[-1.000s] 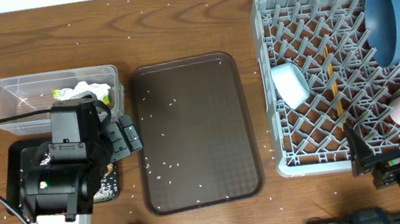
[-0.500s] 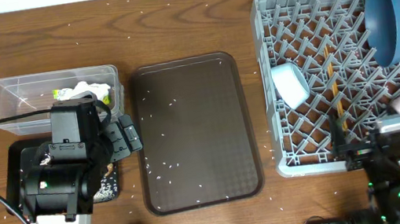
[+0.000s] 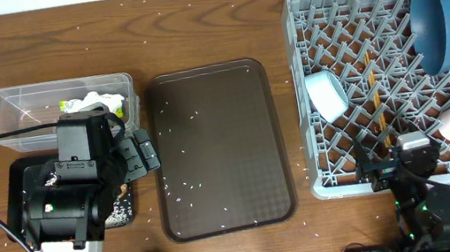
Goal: Sort waste into correct bins and load items into the dishwasher rack
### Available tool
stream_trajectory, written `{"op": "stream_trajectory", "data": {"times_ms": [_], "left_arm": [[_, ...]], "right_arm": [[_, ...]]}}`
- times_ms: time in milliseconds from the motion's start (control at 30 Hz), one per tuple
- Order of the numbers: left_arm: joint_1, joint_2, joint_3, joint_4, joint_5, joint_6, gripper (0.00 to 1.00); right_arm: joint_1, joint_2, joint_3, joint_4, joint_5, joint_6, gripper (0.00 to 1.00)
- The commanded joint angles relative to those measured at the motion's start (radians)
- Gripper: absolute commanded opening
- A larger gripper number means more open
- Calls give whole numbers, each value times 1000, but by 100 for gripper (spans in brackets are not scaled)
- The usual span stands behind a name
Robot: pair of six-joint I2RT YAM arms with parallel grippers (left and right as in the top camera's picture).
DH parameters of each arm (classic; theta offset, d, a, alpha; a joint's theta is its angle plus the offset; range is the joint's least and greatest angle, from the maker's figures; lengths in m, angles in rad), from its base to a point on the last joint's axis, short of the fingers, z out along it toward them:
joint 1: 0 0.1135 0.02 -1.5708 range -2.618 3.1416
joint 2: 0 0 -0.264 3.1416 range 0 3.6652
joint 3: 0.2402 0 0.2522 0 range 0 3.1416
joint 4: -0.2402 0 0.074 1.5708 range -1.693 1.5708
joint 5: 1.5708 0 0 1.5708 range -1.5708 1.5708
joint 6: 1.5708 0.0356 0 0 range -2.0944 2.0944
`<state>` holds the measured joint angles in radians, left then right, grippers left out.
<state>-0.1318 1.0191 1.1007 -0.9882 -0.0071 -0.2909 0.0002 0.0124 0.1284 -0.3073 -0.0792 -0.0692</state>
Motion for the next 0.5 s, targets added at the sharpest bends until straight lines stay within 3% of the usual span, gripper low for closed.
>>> {"op": "stream_trajectory", "data": {"times_ms": [0, 467], "left_arm": [[5, -1, 14, -2, -5, 6, 98], [5, -1, 14, -3, -5, 6, 98]], "right_arm": [[-8, -7, -50, 56, -13, 13, 99], [-8, -7, -64, 102, -33, 13, 99]]}}
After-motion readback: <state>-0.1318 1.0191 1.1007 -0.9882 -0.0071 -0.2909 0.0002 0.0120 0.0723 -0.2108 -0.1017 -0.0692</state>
